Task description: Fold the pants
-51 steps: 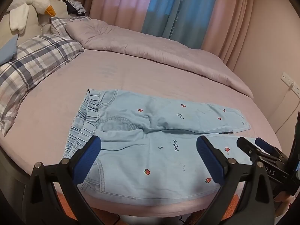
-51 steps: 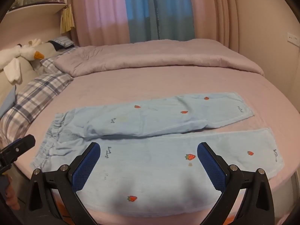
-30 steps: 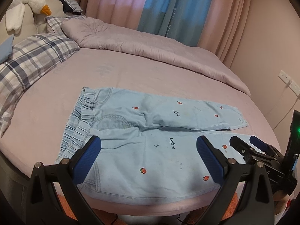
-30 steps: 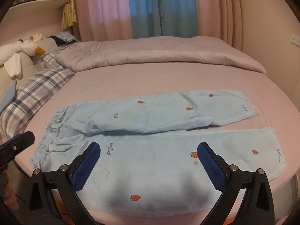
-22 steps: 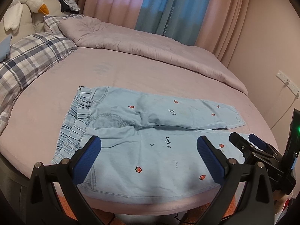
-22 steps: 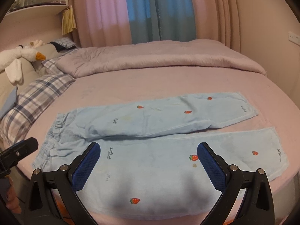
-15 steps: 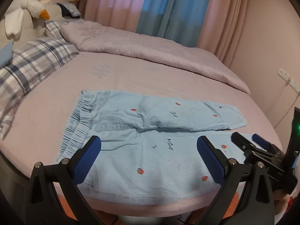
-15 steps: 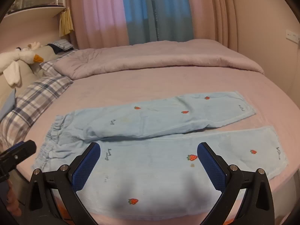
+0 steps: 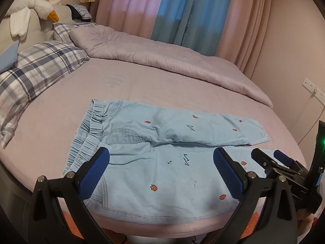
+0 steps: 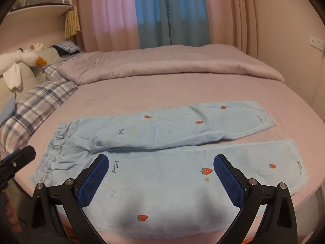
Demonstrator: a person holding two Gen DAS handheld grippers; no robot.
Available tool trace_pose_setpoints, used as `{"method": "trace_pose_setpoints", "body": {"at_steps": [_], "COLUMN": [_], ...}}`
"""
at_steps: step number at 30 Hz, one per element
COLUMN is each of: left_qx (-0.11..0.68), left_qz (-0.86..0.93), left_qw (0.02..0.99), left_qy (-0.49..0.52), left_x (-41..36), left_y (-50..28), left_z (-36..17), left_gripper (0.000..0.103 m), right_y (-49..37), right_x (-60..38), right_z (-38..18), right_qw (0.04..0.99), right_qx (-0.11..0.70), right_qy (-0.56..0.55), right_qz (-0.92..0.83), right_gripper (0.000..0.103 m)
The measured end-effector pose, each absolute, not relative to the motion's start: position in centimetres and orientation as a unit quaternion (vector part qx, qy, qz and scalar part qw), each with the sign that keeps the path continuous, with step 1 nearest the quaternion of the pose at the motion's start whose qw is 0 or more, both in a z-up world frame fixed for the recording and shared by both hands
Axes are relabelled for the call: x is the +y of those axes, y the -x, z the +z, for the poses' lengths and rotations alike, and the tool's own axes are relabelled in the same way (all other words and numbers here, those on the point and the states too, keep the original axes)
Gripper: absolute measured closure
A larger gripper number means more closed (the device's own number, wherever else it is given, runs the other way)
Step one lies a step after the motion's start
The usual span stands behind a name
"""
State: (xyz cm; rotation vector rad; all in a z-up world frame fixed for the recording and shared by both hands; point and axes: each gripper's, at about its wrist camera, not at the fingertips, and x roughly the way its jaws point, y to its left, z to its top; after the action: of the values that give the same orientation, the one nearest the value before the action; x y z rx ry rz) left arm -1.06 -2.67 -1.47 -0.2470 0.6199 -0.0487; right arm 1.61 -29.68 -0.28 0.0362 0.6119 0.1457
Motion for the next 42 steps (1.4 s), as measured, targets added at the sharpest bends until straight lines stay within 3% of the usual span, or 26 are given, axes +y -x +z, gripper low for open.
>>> {"method": "trace_pose_setpoints", "body": {"at_steps": [42], "left_qx": [0.35], "left_qz": [-0.061], "left_qw": [0.925], "left_qy": [0.132], "left_x": [-3.18], "left_y": [0.5], "left_z": [-2.28], "left_gripper": [0.001], "right_y": [-1.86], "right_x": [-30.06], "right_z": [-0.73], "right_qw": [0.943], "right_qx": [0.326], "right_qy": [-0.028], "right_qz": [0.065], "right_gripper": [0.001]}}
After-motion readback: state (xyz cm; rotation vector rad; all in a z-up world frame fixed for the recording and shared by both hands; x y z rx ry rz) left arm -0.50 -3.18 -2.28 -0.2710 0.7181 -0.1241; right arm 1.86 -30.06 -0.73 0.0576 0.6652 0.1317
